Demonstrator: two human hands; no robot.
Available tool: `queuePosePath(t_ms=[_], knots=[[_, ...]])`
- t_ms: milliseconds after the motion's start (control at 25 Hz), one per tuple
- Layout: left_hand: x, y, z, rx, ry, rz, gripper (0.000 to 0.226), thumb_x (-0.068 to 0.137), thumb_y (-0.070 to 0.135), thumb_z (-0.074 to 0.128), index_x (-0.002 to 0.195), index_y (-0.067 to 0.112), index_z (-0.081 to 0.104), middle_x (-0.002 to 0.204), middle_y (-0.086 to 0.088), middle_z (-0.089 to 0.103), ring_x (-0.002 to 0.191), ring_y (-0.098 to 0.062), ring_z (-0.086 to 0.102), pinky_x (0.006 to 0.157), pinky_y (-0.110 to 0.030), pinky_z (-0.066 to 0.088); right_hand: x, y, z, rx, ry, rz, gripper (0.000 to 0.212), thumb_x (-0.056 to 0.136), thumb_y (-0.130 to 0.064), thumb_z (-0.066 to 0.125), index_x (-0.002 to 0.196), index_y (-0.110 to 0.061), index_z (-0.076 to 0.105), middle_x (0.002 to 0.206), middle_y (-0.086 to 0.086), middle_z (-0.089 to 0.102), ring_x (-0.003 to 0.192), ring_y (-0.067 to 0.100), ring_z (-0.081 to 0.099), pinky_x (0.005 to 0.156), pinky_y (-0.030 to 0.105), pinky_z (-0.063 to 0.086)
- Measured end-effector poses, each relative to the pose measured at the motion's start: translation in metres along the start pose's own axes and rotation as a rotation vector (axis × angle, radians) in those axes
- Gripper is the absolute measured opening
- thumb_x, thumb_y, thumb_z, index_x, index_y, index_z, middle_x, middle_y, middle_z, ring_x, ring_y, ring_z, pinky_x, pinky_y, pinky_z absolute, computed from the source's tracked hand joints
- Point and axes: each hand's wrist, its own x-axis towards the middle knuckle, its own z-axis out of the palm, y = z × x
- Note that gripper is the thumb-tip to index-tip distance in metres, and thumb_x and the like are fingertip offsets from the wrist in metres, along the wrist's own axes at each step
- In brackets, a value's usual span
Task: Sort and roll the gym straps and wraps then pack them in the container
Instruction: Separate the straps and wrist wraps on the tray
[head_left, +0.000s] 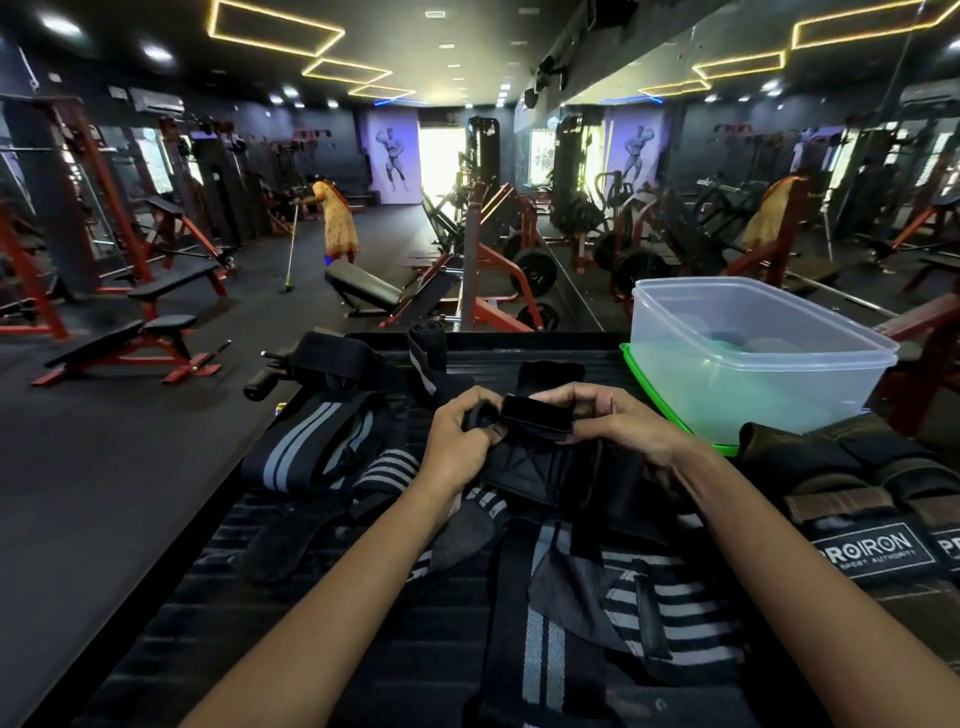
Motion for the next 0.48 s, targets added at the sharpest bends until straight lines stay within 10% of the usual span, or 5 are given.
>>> queuePosePath(t_ms=[320,480], knots=[[0.0,-0.007,0.005,0.009,0.118,-0.008,0.038,0.084,-0.016,0.046,0.079,0.021,0.054,0.088,0.001,0.057,0.079,-0.014,0.053,0.07,-0.032,0.046,-0.005,-0.009,0.003,-0.081,0.029,-0.05,0.054,0.069,-0.014,0.059,0.123,-0.017,0.065,0.118,0.025,0.063,0.101,0.028,0.063,0.092,0.023,0.046],[0.001,-0.007,0.007,-0.022,0.193,-0.006,0.046,0.084,-0.016,0.046,0.086,0.029,0.056,0.105,-0.004,0.06,0.087,-0.014,0.058,0.078,-0.04,0.053,-0.011,-0.018,0.006,-0.172,-0.006,-0.15,0.049,0.077,-0.001,0.067,0.123,-0.018,0.066,0.107,0.002,0.069,0.105,0.032,0.059,0.098,0.032,0.042]])
